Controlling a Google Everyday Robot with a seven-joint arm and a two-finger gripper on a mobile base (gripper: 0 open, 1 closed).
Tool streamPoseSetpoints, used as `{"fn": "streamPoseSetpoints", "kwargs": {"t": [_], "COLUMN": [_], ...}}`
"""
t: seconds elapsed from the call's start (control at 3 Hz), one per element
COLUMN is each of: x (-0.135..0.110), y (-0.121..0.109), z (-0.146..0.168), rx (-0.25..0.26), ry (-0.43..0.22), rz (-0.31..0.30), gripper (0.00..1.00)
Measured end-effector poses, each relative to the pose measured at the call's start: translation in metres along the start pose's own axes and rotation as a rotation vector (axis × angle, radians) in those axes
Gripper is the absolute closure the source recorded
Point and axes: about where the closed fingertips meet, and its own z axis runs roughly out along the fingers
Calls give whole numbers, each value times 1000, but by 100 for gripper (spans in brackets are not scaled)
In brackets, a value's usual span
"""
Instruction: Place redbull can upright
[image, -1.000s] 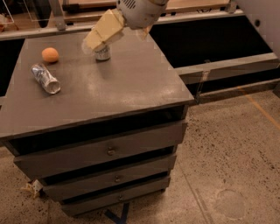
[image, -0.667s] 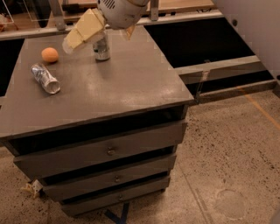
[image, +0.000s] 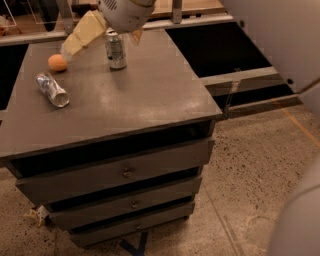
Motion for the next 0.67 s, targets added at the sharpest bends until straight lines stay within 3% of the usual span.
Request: {"fn": "streamPoseSetpoints", "kwargs": {"t": [0.67], "x": [-44], "y": [1], "z": [61], "rx": [-51], "ry": [31], "rz": [26], "gripper": [0]}}
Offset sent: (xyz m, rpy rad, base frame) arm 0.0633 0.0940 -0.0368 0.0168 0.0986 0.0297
